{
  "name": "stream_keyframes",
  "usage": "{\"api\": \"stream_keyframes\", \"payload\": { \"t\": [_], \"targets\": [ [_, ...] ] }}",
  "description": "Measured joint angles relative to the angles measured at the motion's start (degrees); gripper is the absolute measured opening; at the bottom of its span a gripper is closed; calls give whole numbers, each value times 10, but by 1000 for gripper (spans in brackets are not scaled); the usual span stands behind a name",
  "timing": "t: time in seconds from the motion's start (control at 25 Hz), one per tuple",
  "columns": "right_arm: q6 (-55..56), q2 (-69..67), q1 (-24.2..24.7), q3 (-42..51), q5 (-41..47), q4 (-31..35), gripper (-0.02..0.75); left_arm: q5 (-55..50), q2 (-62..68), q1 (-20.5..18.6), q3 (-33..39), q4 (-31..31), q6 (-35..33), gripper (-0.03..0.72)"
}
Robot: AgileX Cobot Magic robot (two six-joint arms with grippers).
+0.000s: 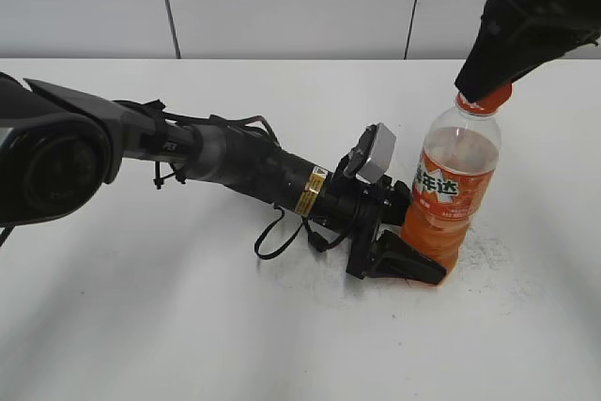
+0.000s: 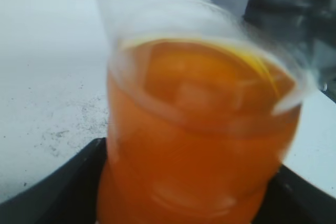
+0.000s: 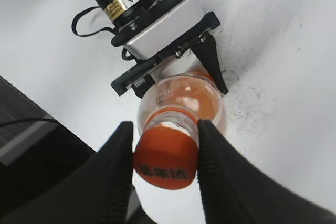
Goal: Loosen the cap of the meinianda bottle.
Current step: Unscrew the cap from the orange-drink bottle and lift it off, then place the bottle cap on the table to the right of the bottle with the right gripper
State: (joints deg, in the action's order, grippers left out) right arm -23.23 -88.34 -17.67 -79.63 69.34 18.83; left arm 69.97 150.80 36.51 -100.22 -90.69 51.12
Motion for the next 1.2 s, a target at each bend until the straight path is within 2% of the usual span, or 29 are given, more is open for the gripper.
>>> {"api": "stream_keyframes", "payload": {
  "t": [0.12,0.28,0.4,0.56,0.72,0.96,1.08,1.2],
  "targets": [
    [-49,0,0,-23,6,-1,274,0,0,0,0,0,2,568],
    [-59,1,0,-55,5,-5,274,0,0,-1,0,0,1,568],
    [-25,11,0,-58,5,-25,274,0,0,-1,0,0,0,568],
    [29,35,1,-58,6,-86,274,0,0,-1,0,-1,0,568],
    [70,61,22,-43,4,-118,274,0,0,-1,0,-1,0,568],
    [105,114,73,104,-19,-127,274,0,0,-1,0,-1,0,568],
    [132,134,94,214,-99,-128,274,0,0,-1,0,-1,0,568],
    [160,131,104,341,-219,-126,274,1,0,-1,0,-1,0,568]
  ]
}}
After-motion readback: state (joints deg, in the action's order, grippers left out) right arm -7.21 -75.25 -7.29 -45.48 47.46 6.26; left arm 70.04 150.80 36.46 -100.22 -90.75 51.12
